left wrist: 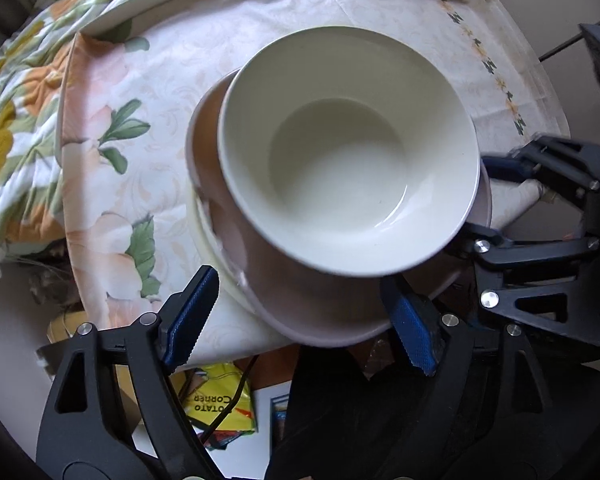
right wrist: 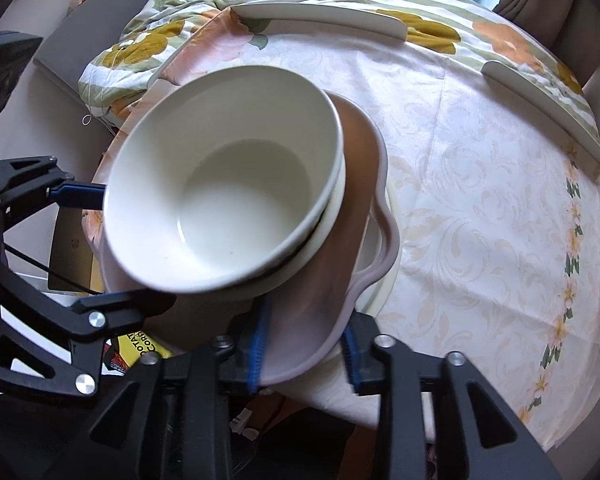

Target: Organize plates and bowls

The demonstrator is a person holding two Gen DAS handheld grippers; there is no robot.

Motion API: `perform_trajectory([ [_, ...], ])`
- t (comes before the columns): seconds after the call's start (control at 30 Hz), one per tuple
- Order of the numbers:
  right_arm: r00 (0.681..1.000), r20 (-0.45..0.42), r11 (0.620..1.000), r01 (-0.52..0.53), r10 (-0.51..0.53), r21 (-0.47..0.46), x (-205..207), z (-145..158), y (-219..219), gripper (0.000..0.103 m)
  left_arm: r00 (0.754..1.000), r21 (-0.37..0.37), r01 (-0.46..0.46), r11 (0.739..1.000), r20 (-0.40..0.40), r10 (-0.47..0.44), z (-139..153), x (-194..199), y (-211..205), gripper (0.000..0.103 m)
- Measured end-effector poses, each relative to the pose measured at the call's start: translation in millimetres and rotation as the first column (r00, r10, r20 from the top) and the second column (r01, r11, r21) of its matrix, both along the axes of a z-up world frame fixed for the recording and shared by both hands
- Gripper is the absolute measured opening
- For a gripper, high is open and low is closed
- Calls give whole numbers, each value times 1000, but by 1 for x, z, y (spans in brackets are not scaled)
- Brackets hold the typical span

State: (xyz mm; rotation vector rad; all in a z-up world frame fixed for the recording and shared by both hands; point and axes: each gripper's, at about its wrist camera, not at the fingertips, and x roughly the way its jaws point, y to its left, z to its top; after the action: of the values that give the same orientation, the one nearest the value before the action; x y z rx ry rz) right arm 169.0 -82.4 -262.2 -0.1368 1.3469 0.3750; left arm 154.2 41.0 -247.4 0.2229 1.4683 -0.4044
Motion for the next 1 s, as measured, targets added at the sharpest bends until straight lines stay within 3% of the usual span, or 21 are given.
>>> perform_trajectory([
  [0.1,999,13,999,34,-34,2,-3,9,-6,58,1000,-14,-11,1000,1,11,4,-3,7,82],
  [0.37,994,79,997,77,-77,5,-23,42,-15,58,993,-14,-68,998,100,69,42,-27,27,82],
  [0.47,987,141,997,77,-79,16,-42,66,-22,58,978,-26,-117,993,171,120,68,-46,32,82],
  [0.57,972,219,996,75,-83,43,-61,95,-34,58,945,-43,-161,986,280,167,105,-73,29,82],
  [0.6,966,241,996,79,-89,52,-67,104,-37,62,930,-51,-175,983,318,182,119,-82,28,82],
  [0.7,931,339,991,115,-133,74,-91,142,-51,89,851,-119,-219,968,463,249,169,-115,25,82],
  [0.77,896,408,984,149,-175,96,-107,168,-61,91,798,-167,-240,956,527,292,193,-132,23,86],
  [0.87,850,481,976,181,-215,117,-127,196,-70,91,701,-230,-243,942,630,335,226,-161,17,103],
  [0.93,790,555,966,219,-260,139,-146,214,-74,91,640,-238,-226,944,694,329,241,-178,11,103],
  [1.0,726,619,952,266,-301,152,-160,230,-77,91,598,-236,-218,947,734,321,250,-190,7,103],
])
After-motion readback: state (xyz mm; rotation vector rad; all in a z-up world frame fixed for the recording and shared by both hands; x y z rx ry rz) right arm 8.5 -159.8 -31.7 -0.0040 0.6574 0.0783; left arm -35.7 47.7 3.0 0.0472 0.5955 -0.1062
